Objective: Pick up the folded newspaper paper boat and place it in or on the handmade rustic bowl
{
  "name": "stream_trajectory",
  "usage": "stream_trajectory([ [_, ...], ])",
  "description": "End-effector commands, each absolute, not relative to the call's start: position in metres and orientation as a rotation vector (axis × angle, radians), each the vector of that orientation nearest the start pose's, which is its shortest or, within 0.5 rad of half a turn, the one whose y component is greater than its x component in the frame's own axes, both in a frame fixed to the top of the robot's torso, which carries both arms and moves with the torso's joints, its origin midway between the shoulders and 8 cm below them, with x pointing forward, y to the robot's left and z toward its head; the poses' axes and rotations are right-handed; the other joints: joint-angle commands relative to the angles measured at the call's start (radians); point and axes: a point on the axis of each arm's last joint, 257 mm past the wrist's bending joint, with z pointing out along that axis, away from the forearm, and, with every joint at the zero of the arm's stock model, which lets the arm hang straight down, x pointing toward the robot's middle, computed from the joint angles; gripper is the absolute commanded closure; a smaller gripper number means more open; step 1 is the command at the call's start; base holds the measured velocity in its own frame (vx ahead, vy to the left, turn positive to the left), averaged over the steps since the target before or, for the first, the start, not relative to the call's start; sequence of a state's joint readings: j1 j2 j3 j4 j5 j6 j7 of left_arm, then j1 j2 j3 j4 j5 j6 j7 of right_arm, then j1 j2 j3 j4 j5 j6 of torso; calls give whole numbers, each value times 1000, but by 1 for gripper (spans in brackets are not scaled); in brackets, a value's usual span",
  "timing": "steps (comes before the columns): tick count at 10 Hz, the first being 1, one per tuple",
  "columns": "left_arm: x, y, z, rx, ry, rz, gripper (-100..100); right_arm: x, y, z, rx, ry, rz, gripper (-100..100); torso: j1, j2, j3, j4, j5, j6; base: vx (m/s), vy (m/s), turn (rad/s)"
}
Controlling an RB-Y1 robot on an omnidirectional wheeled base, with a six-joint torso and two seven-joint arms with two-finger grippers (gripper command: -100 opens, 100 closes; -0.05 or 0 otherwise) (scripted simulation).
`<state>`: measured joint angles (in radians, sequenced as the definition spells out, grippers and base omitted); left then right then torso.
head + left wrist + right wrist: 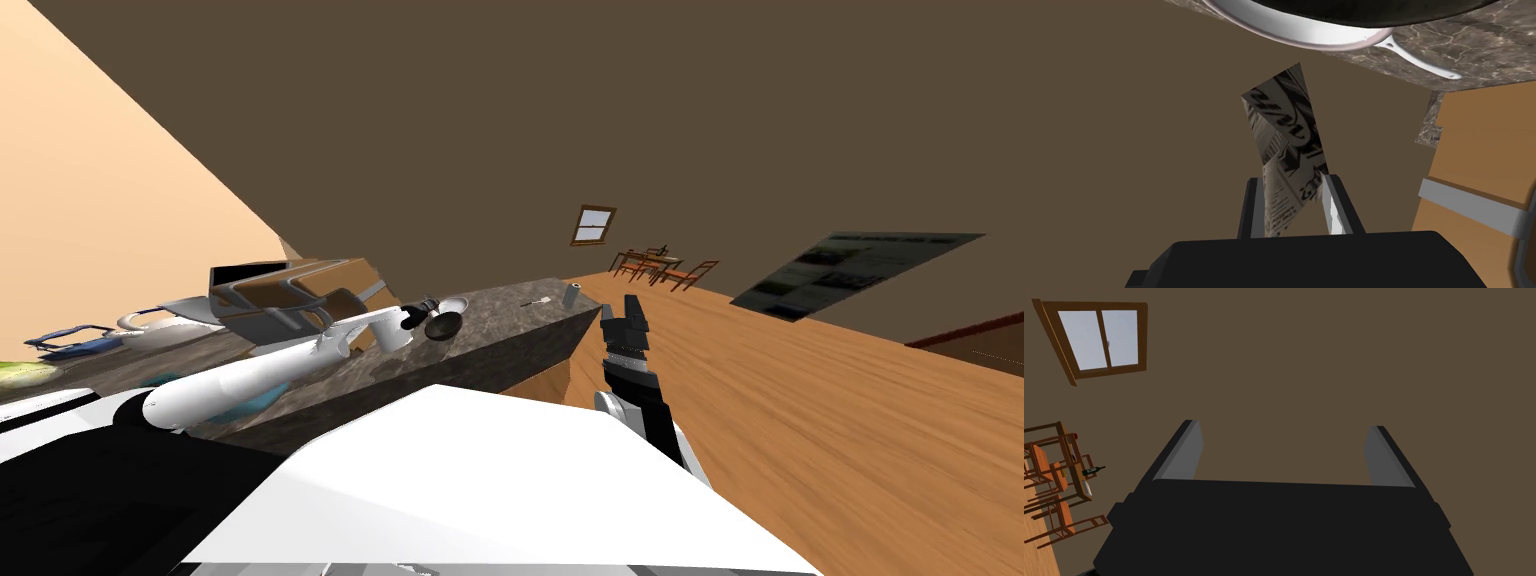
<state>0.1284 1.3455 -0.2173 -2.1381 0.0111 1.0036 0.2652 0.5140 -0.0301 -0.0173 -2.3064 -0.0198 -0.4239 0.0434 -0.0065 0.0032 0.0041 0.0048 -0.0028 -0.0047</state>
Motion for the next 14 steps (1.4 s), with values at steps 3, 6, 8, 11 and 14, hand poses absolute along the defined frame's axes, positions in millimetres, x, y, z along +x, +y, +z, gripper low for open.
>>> stream_trajectory([
  [3, 446, 436, -163, -772, 1900, -54, 100, 349, -287, 18, 679, 677, 1239, 0, 1, 0, 0, 0, 0, 2, 21, -16, 120],
  [6, 444, 422, -169, -773, 1923, -88, 100, 349, -287, 18, 679, 677, 1239, 0, 1, 0, 0, 0, 0, 1, 25, -13, 114],
  [8, 443, 421, -170, -775, 1927, -94, -100, 349, -287, 18, 679, 677, 1239, 0, 2, 1, 1, 1, 0, 2, 0, 0, 0],
  [11, 443, 421, -170, -775, 1927, -94, -100, 349, -287, 18, 679, 677, 1239, 0, 2, 1, 1, 1, 0, 2, 0, 0, 0],
  [14, 437, 407, -155, -767, 1932, -105, -100, 349, -287, 18, 679, 677, 1239, 0, 3, -1, 0, 1, 0, 1, 14, 3, 32],
])
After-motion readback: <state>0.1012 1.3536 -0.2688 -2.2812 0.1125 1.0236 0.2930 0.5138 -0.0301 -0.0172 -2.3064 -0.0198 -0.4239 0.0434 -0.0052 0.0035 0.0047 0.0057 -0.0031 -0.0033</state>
